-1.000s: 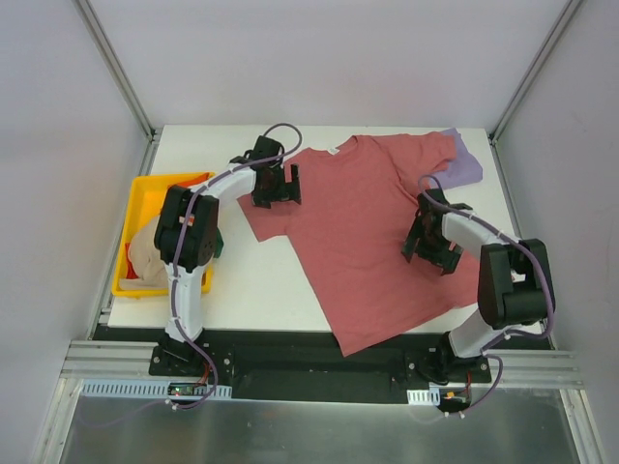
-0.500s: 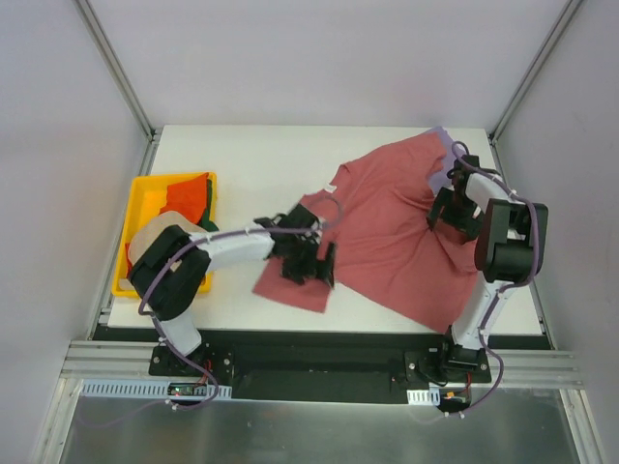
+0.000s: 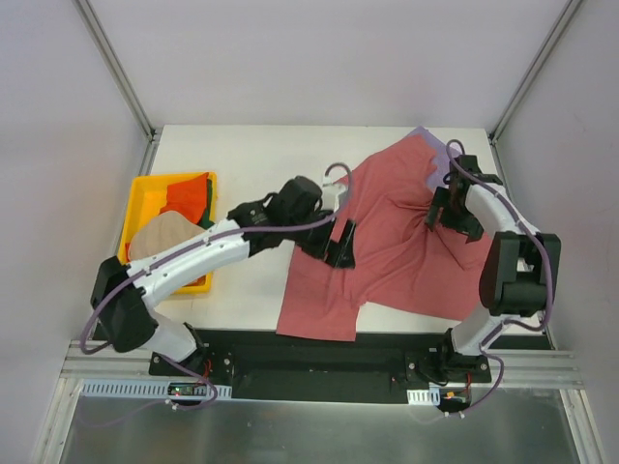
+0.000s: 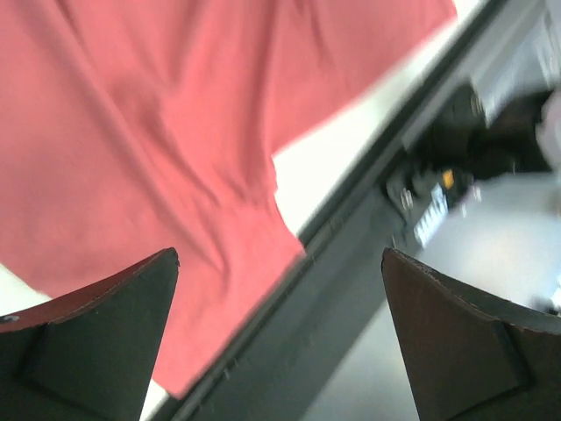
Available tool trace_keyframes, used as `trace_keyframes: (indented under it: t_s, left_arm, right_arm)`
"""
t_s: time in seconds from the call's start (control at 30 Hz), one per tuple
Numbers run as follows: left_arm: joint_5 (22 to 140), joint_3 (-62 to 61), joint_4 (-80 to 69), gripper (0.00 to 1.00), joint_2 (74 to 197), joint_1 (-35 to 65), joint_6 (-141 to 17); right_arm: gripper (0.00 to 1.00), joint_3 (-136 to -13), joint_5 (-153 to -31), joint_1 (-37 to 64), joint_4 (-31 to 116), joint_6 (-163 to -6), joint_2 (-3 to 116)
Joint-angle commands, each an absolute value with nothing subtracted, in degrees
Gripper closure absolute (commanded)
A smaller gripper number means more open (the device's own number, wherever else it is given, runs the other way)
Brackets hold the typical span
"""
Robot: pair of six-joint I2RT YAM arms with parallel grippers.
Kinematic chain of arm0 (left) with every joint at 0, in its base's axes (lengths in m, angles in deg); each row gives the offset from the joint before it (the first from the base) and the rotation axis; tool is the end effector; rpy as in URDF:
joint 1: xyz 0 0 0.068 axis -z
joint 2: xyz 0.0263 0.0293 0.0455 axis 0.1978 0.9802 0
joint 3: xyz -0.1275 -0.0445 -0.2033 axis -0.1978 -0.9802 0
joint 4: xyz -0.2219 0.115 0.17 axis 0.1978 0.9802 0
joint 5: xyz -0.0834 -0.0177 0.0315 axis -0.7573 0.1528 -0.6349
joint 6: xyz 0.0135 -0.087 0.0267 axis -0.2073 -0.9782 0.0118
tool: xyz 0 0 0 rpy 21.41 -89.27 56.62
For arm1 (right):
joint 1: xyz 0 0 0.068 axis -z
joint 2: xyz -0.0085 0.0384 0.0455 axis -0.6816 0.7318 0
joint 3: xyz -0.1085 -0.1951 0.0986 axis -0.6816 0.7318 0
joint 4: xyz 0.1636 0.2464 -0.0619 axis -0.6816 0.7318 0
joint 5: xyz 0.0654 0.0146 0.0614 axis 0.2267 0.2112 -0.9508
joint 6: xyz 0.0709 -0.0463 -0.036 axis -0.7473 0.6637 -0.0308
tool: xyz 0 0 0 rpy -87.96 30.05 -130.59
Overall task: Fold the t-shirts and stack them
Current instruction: Flatten out the tshirt
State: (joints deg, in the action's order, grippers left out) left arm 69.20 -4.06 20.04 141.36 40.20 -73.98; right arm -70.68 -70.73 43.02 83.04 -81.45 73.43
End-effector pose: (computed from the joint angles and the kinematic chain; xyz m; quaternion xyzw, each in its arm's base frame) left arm 0.2269 -0.3315 0.2520 0.2881 0.8328 -0.3949 0.2597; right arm 0.3966 -0.0198 0.1267 0.0534 0.9731 -0.1100 0.1951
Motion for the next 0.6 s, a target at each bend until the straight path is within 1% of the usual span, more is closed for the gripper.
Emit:
trace_keyframes:
  t_s: [0.0,0.13,0.2,0.23,0.37,0.47,0.57]
  left_arm:
    - [80.5,9.3,23.3,0.01,153.2,33.8,-68.5]
    - [80.0,25.2,25.5,0.01,169.4,26.0,-68.7]
    - [81.6,34.5,27.8,0.01,177.5,25.1,-67.0]
    - [84.9,38.1,29.3,0.01,180.9,25.0,-66.8]
    - [86.8,54.5,30.6,0.01,194.4,24.6,-64.1]
    - [88.5,63.3,30.5,0.01,201.7,23.9,-65.3]
    - [87.2,67.9,30.0,0.01,207.3,23.8,-67.0]
  right_arm:
    - [0.04,-68.7,-68.3,47.0,83.8,-82.4,66.3]
    - [0.04,-67.1,-73.8,50.2,79.5,-80.5,64.1]
    - [0.04,-67.1,-74.5,50.6,78.7,-80.1,65.1]
    - [0.04,-67.4,-74.1,50.7,78.7,-80.0,65.5]
    - [0.04,-67.2,-71.5,51.9,76.6,-79.8,67.4]
    - [0.04,-68.5,-72.3,54.8,76.2,-81.6,69.8]
    - [0.04,-68.9,-75.0,56.9,75.3,-82.7,72.5]
